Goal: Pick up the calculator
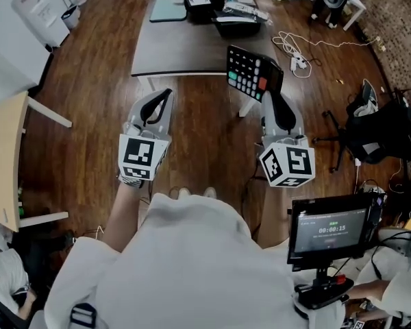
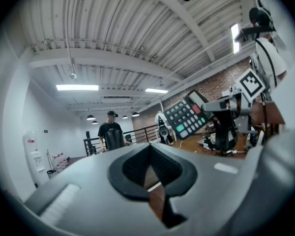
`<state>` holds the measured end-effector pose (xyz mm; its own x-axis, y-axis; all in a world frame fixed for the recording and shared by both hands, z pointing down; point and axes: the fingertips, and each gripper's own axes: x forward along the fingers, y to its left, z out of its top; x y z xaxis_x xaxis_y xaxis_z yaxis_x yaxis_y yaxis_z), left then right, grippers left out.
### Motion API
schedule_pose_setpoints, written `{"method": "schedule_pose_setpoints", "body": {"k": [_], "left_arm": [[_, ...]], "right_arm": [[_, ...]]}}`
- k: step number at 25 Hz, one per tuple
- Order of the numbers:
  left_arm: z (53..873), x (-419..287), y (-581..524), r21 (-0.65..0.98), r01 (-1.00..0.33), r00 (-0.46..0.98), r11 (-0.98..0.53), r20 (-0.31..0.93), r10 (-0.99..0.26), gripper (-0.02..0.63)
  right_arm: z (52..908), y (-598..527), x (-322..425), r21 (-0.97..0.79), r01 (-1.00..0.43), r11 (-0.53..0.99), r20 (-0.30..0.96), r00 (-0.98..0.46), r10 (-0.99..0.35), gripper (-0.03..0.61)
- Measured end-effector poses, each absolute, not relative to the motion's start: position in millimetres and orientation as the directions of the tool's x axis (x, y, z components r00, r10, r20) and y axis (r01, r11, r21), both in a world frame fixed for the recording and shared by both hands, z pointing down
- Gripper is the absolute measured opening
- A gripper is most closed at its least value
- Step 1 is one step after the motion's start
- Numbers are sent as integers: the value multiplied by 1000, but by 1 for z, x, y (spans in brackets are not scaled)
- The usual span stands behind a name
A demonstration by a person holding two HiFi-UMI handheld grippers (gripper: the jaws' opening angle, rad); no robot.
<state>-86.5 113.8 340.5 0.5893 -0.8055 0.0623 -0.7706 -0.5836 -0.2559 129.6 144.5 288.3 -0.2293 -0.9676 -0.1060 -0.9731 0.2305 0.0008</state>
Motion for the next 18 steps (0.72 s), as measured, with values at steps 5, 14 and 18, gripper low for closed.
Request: {"method": "schedule_pose_setpoints", "body": {"k": [5,14,18], "left_arm": [[345,-91,112,-243,-775,588,-584,63,-807,6],[346,-84,112,-255,-763,599,-593,62,-798,6],[342,-80,110,-262,-763,598,-590,56,-799,6]], "right_arm": [[288,144,130,-7,-973,231,-104,-229,-968,52],[282,142,132,19,-972,235,-119,-235,-965,51],[278,140,134,22,-971,240,-122,-241,-963,51]]}}
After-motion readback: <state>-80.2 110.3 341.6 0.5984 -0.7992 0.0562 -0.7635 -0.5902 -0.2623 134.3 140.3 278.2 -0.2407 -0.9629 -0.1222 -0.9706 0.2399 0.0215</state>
